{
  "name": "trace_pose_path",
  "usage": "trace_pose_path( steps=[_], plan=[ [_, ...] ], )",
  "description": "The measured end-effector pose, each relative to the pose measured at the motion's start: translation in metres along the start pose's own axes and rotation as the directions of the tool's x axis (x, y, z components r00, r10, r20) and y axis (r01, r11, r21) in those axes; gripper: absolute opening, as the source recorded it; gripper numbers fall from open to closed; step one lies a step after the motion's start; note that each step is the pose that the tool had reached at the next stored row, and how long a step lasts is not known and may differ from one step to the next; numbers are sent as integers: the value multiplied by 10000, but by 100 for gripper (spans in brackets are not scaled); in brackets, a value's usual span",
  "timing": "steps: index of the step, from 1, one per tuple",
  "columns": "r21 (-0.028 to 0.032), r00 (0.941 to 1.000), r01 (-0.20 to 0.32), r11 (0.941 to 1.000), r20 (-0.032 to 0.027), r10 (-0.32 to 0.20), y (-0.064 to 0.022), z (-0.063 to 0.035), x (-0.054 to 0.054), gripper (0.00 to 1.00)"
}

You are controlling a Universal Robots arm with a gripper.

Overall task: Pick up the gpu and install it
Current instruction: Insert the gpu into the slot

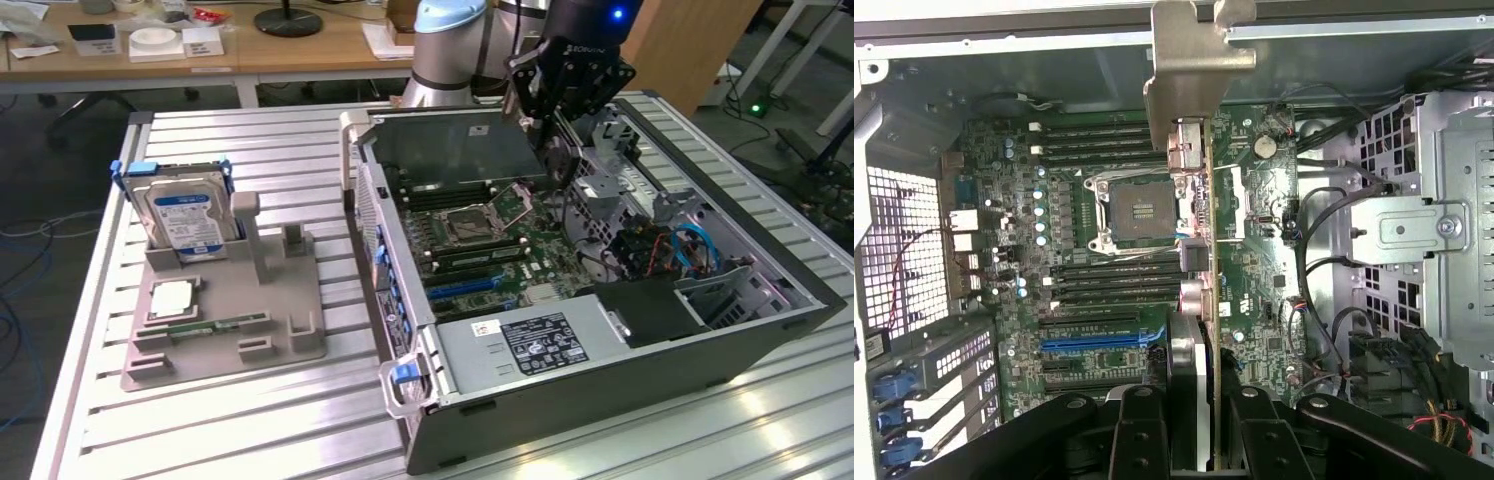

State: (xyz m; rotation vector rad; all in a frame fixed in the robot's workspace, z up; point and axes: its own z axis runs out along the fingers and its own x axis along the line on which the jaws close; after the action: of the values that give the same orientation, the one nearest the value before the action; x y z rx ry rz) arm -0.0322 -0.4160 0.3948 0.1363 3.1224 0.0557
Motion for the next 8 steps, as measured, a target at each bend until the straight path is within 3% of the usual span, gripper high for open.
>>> trace_pose_path(
  steps=[3,8],
  plan=[
    [-2,9999,153,9999,-5,-153,0,0,0,28],
    [-14,9965,831,9965,-29,-831,0,0,2,28]
  ],
)
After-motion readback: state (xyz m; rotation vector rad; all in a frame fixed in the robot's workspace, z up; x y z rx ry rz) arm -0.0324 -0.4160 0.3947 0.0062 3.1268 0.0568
